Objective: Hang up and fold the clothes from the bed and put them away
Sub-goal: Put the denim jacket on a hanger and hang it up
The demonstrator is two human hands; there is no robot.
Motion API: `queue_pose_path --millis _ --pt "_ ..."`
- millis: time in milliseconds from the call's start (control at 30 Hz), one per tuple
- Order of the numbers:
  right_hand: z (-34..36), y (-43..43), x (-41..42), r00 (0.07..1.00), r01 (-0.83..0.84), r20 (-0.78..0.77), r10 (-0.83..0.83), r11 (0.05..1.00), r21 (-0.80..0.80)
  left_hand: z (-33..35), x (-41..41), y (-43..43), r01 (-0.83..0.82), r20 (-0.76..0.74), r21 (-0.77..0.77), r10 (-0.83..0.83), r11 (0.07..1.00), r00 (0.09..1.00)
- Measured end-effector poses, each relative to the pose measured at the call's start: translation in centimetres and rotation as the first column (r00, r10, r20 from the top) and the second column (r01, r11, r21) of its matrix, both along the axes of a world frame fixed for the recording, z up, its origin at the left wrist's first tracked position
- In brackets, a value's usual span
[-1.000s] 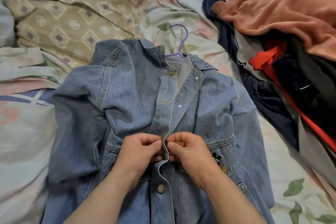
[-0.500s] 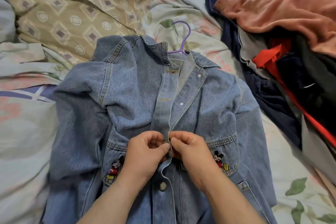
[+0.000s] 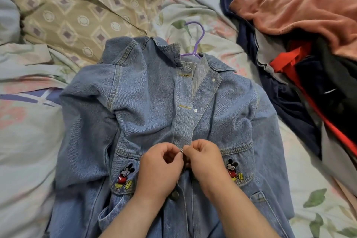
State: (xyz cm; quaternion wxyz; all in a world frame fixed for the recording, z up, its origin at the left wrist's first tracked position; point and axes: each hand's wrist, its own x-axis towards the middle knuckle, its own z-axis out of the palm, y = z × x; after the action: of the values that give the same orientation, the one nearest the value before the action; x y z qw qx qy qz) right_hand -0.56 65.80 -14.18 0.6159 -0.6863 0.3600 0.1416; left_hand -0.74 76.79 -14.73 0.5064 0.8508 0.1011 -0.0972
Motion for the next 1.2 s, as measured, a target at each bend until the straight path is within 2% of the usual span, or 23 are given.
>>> queue_pose_path --millis 133,233,333,433,567,700,1000,1200 --pt "-0.2 0.5 0.0 0.988 0.148 -0.076 -0.138 0.978 0.144 -0.1 0.0 0.0 -0.036 0.011 0.011 0.036 0.999 0.999" --pt "-0.2 0.5 0.6 0.976 0.193 -0.138 -0.167 0.961 0.2 -0.2 0.1 -0.2 -0.064 -0.031 -0.02 0.063 0.998 0.998" --pt "0.0 0.5 1.1 0.973 0.189 -0.179 -0.145 0.948 0.258 -0.6 0.4 0.1 -0.128 -0.134 -0.128 0.111 0.983 0.985" --pt "0.0 0.0 1.5 0.974 0.147 -0.209 -0.081 0.935 0.323 -1.1 0.7 0.1 -0.252 -0.284 -0.278 0.171 0.927 0.943" --pt "0.1 -0.9 1.5 0.969 0.081 -0.244 0.034 0.892 0.445 -1.1 1.0 -0.4 -0.344 -0.353 -0.313 0.228 0.885 0.908" --pt "0.3 -0.8 1.6 0.96 0.011 -0.259 0.11 0.905 0.424 -1.3 1.3 -0.1 -0.36 -0.388 -0.332 0.222 0.872 0.895" --pt "0.1 -0.1 1.4 0.974 -0.142 -0.155 0.167 0.977 0.161 -1.2 1.1 0.7 -0.431 -0.505 -0.504 0.149 0.748 0.85" --pt "0.1 -0.4 1.2 0.978 -0.111 -0.144 0.148 0.965 0.236 -1.4 1.5 0.6 -0.385 -0.49 -0.494 0.116 0.779 0.864"
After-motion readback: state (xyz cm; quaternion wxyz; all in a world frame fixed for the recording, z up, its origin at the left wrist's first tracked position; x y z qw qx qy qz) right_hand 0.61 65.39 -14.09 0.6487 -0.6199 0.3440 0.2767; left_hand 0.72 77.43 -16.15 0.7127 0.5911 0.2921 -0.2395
